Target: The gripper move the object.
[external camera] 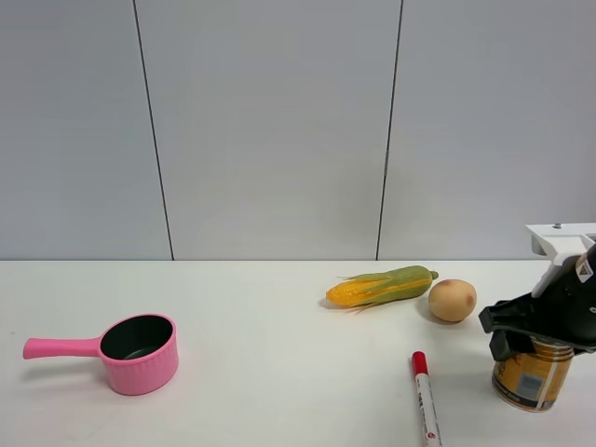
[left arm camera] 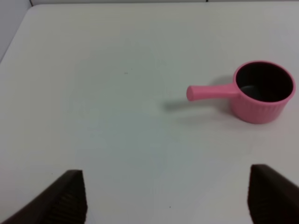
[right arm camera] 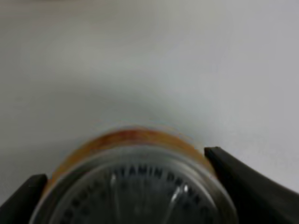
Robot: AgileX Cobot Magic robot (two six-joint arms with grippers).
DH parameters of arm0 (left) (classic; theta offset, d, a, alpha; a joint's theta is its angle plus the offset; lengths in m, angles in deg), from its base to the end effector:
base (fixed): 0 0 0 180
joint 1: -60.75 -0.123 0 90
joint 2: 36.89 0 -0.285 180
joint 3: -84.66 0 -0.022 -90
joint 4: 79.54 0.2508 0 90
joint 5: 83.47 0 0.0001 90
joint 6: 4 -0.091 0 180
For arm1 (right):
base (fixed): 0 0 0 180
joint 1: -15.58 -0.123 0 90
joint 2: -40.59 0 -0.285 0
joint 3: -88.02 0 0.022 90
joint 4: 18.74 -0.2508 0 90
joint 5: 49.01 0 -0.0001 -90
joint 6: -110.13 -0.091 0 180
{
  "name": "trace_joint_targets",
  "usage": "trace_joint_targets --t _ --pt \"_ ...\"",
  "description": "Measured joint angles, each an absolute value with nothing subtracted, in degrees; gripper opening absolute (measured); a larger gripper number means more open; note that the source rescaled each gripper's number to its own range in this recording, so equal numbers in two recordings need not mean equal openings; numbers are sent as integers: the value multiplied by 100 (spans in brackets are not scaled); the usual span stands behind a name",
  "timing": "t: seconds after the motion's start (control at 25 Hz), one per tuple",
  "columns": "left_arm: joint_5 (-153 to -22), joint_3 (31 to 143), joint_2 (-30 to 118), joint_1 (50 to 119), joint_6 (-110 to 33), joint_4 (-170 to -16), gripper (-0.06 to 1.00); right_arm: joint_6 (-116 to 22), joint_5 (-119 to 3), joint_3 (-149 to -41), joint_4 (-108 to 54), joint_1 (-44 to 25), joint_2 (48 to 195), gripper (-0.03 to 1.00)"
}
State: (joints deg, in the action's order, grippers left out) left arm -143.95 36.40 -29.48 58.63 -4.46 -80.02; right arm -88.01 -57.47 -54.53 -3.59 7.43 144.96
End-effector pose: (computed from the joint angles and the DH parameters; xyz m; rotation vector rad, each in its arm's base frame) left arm -0.0062 -0.0009 0.2792 -0.0289 2.0270 0.0184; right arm 0.2860 0.0374 0.1367 -0.1007 2.6147 0.0190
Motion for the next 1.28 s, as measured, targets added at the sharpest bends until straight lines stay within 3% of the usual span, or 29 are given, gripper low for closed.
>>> trace_joint_targets --t 0.12,0.24,0.64,1.0,1.28 --pt "-14395 3640 -2948 5863 -446 -8002 100 -8796 -5753 -5453 -420 743 14449 69" --pt "-14395 3640 -2948 5863 -446 -8002 100 -8796 -5839 -5453 -491 743 14136 78" --pt "-14395 3640 -2948 5863 -446 -8002 100 -8604 -6280 -5882 -508 743 11006 82" --pt "-14395 3640 -2948 5863 -446 -8002 100 -7495 -9586 -7601 -858 743 9362 82" --pt "-14395 3640 -2948 5863 -446 -8002 100 -7419 -10650 -7394 -1003 743 8010 82"
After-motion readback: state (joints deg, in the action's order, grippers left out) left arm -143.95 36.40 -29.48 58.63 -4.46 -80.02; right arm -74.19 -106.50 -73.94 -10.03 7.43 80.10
